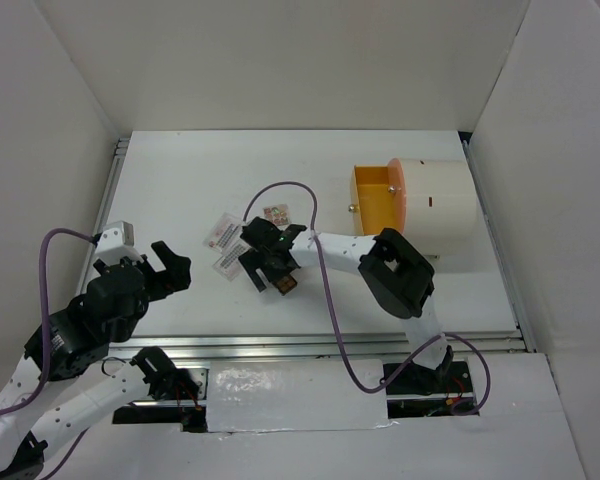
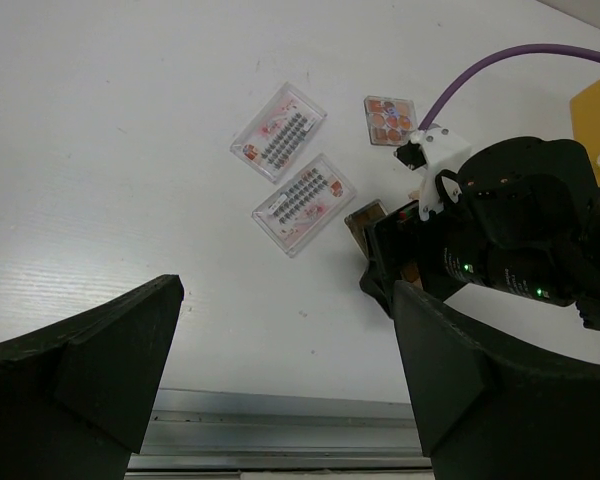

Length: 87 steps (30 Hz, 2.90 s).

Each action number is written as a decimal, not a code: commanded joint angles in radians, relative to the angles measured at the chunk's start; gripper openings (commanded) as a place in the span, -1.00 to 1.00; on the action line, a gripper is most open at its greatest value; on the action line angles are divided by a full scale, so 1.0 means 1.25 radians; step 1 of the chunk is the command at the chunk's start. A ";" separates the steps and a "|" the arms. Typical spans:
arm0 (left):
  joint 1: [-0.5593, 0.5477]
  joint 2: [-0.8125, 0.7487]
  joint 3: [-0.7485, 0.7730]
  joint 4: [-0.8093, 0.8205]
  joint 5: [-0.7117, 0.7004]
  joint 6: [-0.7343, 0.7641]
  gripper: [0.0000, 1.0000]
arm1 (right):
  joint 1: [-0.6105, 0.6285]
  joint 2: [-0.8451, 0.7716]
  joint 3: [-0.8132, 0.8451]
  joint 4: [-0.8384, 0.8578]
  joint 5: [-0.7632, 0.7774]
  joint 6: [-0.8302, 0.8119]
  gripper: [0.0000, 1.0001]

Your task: Organize the makeup

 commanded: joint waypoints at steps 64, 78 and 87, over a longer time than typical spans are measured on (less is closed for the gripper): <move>-0.005 -0.043 -0.006 0.041 0.008 0.025 0.99 | -0.201 -0.336 0.259 -0.309 0.110 0.001 0.73; -0.019 -0.046 -0.006 0.039 0.003 0.021 0.99 | -0.127 -0.102 0.085 -0.095 0.072 0.035 0.99; -0.023 -0.041 -0.007 0.044 0.010 0.028 0.99 | -0.198 -0.083 -0.017 -0.003 -0.032 -0.008 0.97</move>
